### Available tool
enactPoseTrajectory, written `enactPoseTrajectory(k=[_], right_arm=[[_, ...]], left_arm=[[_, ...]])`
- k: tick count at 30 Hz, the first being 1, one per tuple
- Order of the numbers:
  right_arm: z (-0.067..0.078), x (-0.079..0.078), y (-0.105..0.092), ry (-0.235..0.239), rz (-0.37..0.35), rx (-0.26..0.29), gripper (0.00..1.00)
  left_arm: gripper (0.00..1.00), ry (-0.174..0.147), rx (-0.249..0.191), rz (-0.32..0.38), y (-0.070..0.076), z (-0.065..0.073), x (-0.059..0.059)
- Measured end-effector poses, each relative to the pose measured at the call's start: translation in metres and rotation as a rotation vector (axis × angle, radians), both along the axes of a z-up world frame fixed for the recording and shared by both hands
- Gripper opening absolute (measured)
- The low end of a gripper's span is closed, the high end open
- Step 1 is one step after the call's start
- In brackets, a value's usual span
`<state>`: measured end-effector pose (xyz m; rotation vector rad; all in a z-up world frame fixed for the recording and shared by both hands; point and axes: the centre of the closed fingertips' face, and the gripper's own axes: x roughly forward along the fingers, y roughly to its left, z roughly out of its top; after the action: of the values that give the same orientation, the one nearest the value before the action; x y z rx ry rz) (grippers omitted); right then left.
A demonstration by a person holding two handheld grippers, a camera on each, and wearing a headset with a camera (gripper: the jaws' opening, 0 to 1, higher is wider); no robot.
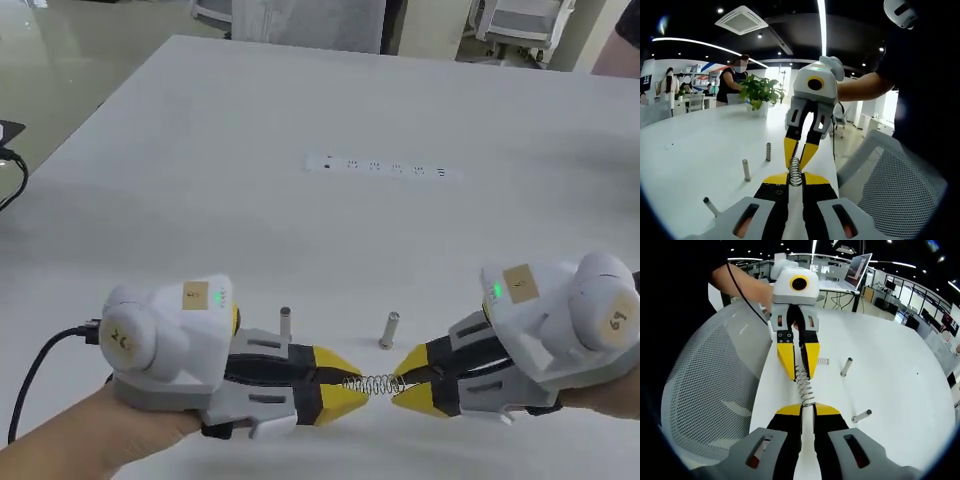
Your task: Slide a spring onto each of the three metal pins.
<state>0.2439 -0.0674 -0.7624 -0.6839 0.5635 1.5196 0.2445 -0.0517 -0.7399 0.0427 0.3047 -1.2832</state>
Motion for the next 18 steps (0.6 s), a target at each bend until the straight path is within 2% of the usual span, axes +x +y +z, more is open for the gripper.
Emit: enactPoseTrajectory(k=[10, 18], right_arm=[[0.0063, 0.0024, 0.0016, -0.014, 0.004, 0.0, 0.05], [0.0066, -0.0016, 0.0026, 0.016, 0.011, 0.009, 0.07]], left_arm=[[0.01, 0.005, 0.004, 0.004, 0.0027, -0.0016, 0.0006], [0.01, -0.007, 0.005, -0.014, 0.0028, 0.0, -0.0032]])
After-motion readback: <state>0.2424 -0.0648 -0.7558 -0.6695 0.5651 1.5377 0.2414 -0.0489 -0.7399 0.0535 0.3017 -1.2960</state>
